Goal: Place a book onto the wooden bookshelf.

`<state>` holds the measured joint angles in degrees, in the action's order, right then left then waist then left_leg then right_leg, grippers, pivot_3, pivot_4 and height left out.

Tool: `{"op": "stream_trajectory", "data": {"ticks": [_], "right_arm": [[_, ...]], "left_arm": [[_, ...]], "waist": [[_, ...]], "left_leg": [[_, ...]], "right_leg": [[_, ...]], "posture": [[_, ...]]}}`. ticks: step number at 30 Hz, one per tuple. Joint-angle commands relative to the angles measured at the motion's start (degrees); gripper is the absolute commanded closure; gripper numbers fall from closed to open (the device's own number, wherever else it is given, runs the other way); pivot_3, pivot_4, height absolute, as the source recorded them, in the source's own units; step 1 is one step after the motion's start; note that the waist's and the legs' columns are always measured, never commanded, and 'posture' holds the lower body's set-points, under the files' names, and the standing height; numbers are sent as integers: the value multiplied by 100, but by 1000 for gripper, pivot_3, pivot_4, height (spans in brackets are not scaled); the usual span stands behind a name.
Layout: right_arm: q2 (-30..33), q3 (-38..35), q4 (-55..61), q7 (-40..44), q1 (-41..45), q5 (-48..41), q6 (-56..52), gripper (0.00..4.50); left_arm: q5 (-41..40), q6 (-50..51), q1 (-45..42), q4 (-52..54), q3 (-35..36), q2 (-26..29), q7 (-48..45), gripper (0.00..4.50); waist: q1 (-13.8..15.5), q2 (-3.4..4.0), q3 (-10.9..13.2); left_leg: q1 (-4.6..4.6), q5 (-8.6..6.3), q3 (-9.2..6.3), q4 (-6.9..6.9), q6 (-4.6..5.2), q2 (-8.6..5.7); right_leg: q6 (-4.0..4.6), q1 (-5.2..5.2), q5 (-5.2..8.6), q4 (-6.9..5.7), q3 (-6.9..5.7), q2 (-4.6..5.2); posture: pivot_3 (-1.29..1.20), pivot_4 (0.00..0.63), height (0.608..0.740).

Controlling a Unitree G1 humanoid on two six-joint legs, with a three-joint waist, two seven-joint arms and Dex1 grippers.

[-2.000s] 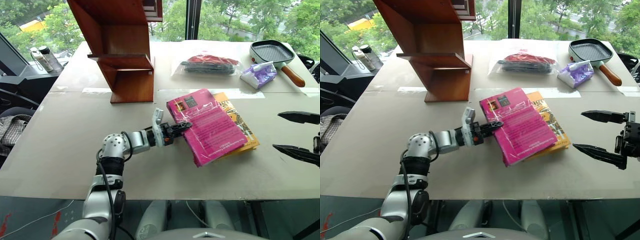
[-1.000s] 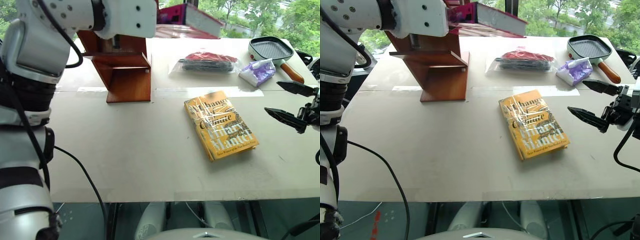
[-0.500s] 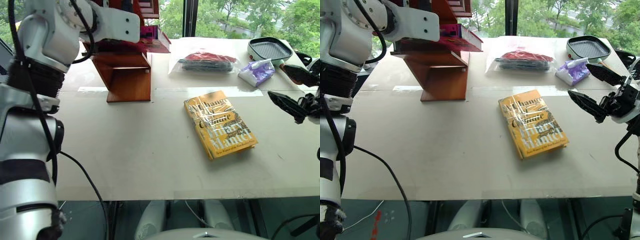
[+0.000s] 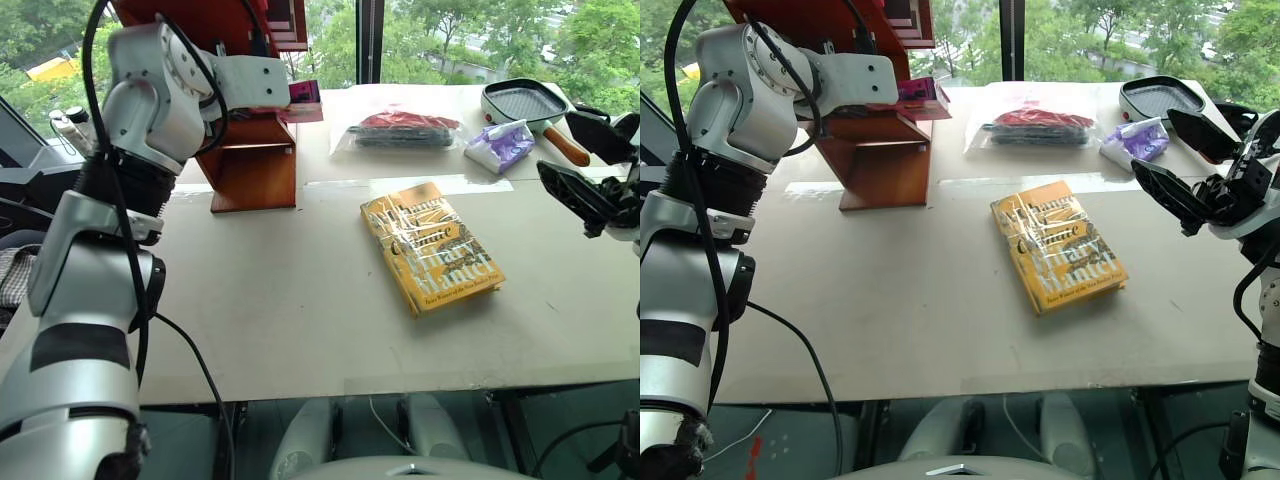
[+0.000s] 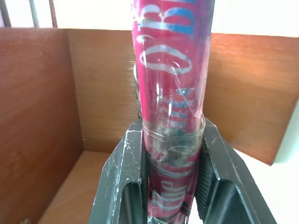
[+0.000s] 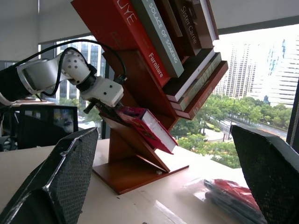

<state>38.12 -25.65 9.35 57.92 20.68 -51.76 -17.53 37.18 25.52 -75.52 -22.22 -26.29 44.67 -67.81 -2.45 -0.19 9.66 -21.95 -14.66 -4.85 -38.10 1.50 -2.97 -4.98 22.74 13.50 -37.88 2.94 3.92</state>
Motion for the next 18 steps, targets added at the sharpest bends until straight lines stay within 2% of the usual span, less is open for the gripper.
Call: {"op": "stream_trajectory", "data": {"ticks": [1,8,9,11,15,16,18], "right_arm": [[51,-114,208,-65,37,-118,-38,0],[103,-229,292,-113,-50,-189,-127,0],[102,-241,319,-134,-65,-209,-140,0],[99,-255,349,-185,-76,-242,-161,0],[135,-308,379,-274,-71,-323,-229,0],[150,-315,375,-288,-65,-331,-245,0],[186,-326,355,-306,-49,-348,-268,0]], "left_arm": [[-94,159,179,164,71,99,-427,3865],[-173,29,320,424,291,550,-695,3865],[-231,49,320,483,370,568,-686,2855],[-323,117,298,573,519,565,-659,2225],[-599,348,230,1050,831,623,-801,262],[-692,333,220,1187,920,708,-877,46],[-864,391,244,1427,1092,1017,-1127,46]], "waist": [[2,0,0],[-39,0,0],[-47,0,0],[-55,-1,1],[-37,-15,9],[-23,-23,15],[-10,-39,26]], "left_leg": [[-6,-4,0,0,6,-4],[-71,-14,20,-1,20,-6],[-71,-15,20,0,20,-4],[-71,-15,21,0,21,-4],[-79,-15,19,-8,21,-6],[-84,-15,18,-10,21,-6],[-89,-15,14,-12,21,-6]], "right_leg": [[-4,5,3,4,1,4],[-8,83,6,-5,23,8],[-8,84,6,-4,23,6],[-8,84,7,-4,23,6],[-9,83,6,-3,20,8],[-9,85,6,-3,18,8],[-9,87,6,-2,15,9]], "posture": [[0,150,740],[0,150,740],[0,150,740],[0,150,740],[0,150,740],[0,150,740],[0,150,740]]}}
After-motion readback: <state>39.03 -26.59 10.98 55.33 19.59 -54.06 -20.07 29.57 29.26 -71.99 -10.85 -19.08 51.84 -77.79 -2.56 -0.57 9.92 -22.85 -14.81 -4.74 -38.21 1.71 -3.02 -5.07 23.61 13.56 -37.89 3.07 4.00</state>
